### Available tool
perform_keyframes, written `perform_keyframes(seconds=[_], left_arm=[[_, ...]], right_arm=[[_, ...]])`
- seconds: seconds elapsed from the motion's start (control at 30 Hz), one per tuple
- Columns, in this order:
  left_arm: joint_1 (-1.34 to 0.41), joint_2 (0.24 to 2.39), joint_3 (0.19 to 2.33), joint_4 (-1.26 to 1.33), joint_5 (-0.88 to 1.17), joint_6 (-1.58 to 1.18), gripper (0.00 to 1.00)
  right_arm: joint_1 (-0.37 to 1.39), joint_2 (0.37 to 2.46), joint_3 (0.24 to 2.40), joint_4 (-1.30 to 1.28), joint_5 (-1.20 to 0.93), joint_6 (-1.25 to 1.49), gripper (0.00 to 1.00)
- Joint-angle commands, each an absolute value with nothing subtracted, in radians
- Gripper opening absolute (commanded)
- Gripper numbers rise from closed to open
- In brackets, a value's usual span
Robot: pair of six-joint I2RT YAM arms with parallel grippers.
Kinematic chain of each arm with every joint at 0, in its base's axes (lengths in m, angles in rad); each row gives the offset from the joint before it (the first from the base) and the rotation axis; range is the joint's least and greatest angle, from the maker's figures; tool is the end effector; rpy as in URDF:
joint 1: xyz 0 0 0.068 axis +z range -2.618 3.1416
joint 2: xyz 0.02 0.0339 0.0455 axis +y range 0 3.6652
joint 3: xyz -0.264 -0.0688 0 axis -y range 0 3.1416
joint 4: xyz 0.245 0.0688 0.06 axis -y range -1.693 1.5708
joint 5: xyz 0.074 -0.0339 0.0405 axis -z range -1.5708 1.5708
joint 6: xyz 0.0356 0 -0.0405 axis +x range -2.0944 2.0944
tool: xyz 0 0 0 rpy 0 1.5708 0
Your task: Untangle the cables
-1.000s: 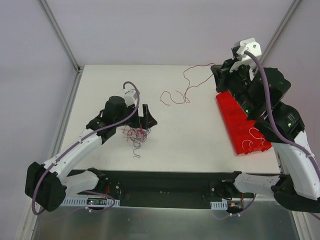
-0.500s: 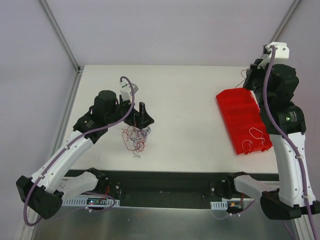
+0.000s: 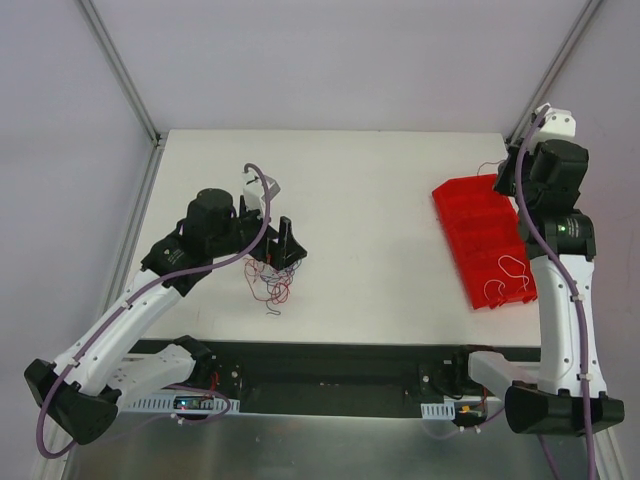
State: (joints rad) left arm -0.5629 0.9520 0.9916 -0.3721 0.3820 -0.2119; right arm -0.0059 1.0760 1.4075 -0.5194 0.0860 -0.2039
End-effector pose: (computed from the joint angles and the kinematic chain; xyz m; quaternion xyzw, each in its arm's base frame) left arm 0.1709 -0.1235 0.3633 0.2481 0.7680 -0.3584 0.4692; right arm 0.2143 -0.0043 0.4619 -0.0488 0.7686 -0.0996 0.6301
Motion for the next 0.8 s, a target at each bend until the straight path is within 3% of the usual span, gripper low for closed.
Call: perform_keyframes(seconds=[0.0, 0.77], left_arm=[[-0.571, 0.934, 0.999, -0.382, 0.347, -0.176, 0.99], [-0.558, 0.962, 0.997, -0.382, 0.350, -0.181, 0.99]], right_arm=[[-0.025, 1.037, 1.361, -0.457, 0.080, -0.169, 0.00], [-0.103, 1.011, 1.439, -0.472, 0.170, -0.189, 0.00]])
